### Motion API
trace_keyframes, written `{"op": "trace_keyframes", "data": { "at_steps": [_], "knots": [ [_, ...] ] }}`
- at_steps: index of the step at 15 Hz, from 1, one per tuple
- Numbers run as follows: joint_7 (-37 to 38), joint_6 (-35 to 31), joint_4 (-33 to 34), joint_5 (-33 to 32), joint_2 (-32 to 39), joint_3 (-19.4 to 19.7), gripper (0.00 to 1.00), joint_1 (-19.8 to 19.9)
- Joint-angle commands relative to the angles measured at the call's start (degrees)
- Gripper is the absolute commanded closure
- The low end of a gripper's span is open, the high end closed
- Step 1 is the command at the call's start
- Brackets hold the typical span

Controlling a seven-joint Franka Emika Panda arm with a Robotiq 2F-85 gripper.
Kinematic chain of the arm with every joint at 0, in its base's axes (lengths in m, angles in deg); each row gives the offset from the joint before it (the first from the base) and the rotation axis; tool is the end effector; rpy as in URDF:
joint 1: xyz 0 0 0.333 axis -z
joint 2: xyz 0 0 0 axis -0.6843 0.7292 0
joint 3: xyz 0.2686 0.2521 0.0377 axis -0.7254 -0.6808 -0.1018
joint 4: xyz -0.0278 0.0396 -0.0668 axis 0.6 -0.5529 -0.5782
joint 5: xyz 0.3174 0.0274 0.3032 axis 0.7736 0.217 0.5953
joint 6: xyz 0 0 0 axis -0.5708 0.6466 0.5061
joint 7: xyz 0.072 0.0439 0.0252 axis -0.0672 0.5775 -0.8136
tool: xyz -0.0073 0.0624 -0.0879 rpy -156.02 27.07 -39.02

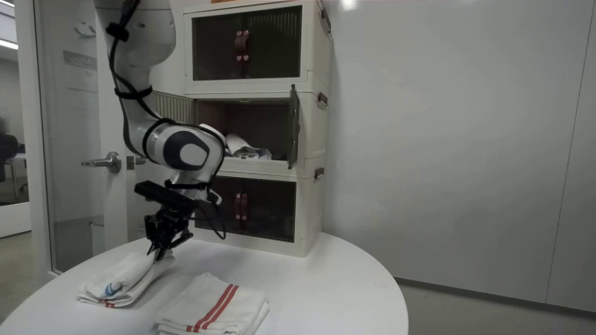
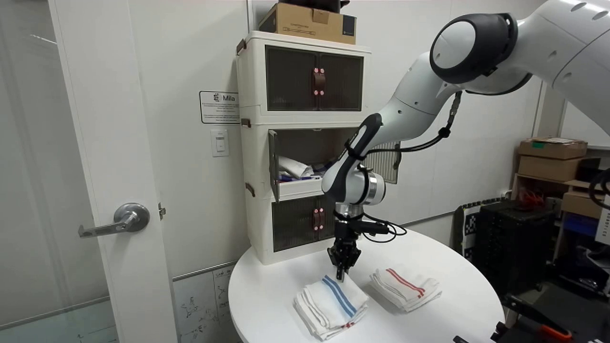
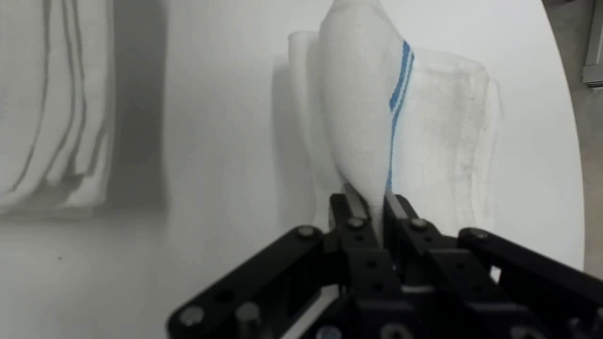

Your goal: Put the blue and white towel in the open cabinet

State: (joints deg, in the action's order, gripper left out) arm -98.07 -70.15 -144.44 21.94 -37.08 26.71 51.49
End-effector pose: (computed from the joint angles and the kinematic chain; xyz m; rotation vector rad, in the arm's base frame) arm 0.6617 0.0077 0.0610 -2.8116 -0.0844 0.3328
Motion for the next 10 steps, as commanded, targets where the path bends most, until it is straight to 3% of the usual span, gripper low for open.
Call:
{"op": "trace_keyframes", "data": {
  "at_steps": [1,10],
  "knots": [
    [-1.4,-2.2,-5.3,-0.9,-6.9,-0.6,0.90,-0.2],
    [-2.3,-3.0,-8.6,-0.8,-14.3,-0.8,0.91,-1.8]
  ]
}}
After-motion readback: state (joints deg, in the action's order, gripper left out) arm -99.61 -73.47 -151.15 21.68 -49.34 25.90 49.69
